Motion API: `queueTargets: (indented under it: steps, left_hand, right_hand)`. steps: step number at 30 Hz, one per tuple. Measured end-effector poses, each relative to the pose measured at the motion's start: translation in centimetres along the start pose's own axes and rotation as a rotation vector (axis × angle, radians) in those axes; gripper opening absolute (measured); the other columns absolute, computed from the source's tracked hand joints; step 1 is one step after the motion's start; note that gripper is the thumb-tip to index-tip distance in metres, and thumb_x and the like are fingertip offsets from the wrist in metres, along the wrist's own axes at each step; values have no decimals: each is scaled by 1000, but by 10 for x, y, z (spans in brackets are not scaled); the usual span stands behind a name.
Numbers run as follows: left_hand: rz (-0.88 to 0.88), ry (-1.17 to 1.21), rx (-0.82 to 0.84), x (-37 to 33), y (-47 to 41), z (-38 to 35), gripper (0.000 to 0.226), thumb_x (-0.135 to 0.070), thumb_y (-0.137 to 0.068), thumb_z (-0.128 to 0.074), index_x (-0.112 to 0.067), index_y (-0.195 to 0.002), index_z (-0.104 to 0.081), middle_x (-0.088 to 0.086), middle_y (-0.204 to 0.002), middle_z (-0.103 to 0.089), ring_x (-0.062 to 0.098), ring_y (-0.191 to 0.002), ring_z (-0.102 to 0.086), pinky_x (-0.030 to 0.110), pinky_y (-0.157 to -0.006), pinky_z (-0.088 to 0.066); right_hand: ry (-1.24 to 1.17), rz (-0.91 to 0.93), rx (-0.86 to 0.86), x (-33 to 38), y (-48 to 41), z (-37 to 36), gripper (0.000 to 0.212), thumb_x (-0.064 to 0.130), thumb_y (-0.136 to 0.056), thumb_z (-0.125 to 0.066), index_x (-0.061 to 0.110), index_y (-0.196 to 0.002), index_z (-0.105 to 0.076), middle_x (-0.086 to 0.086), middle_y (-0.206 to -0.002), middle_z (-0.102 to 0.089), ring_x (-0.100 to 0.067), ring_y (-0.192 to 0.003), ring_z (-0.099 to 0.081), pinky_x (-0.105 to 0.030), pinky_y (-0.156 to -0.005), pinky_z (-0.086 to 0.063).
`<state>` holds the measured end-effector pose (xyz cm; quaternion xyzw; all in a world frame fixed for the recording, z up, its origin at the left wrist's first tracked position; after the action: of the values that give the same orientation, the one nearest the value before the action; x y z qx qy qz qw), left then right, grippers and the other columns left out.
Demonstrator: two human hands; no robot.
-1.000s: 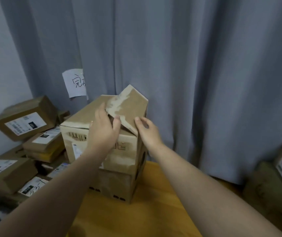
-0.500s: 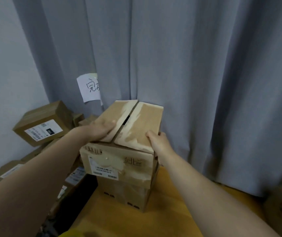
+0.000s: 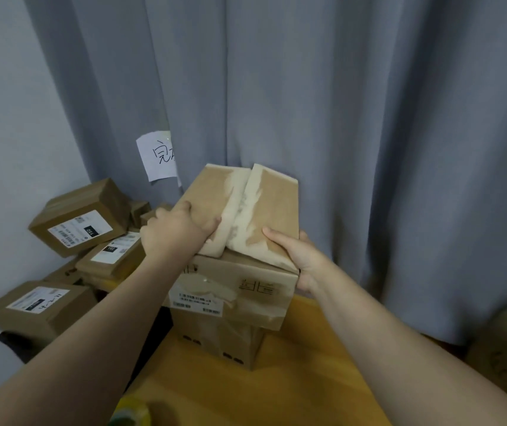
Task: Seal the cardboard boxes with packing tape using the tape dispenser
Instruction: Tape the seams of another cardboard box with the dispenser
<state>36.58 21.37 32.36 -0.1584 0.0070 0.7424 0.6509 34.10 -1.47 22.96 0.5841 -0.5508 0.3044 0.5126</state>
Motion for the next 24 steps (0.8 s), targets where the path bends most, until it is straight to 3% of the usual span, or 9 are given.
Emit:
queueTargets:
  steps: [3,7,13,16,19,24]
  left_hand:
    - [-21,5,-38,-29,32,15,77,-78,-83,-30,-25,-138,-36,20,-127,-46,40,-114,-47,46,-93,-38]
    - [-72,33,-22,-71,75,10,74,-75,-85,-28,-25,-139,-35,20,-126,-44,41,-114,-46,46,-92,-36]
    - [-174,32,85,-141,152,-37,69,-69,-89,-29,-23,-139,-35,20,-128,-43,39,-115,-45,45,-94,-35]
    - [-194,59,125,-160,190,-74,65,-67,-89,-33,-22,-135,-40,19,-122,-46,38,-110,-48,44,-92,-36]
    - [-186,114,224,-164,221,-121,61,-61,-90,-36,-21,-135,-39,19,-123,-45,39,-110,-47,46,-94,-35]
    - [-120,149,466,-125,271,-228,58,-61,-94,-27,-26,-139,-30,22,-126,-41,41,-111,-46,50,-97,-39]
  right_hand:
    - [-5,48,0,16,28,29,75,21,-65,-87,23,-127,-45,-12,-112,-67,-30,-99,-67,-54,-88,-53]
    - [0,29,9,17,69,82,96,29,-48,-91,26,-132,-45,-12,-112,-68,-29,-95,-70,-48,-79,-57]
    - [-4,22,-94,-3,132,181,94,28,-50,-87,19,-134,-46,-12,-110,-69,-25,-92,-70,-34,-63,-57]
    - [34,-4,-160,-24,159,227,82,23,-61,-85,19,-133,-46,-11,-111,-68,-24,-93,-68,-30,-58,-56]
    - [47,-49,-208,-57,175,262,71,17,-71,-82,20,-132,-46,-8,-110,-68,-22,-94,-67,-32,-66,-56]
    - [198,-198,-237,-151,188,294,70,24,-77,-80,27,-134,-41,1,-110,-65,-16,-95,-64,-28,-71,-52]
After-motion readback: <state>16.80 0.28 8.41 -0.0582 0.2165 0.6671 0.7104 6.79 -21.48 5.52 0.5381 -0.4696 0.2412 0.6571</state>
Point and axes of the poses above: each hand's wrist, its own y-axis away from the middle knuckle, its own z-axis out of the back of the hand, x = y × z, the point moved 10 cm from there along -y, towards the middle knuckle
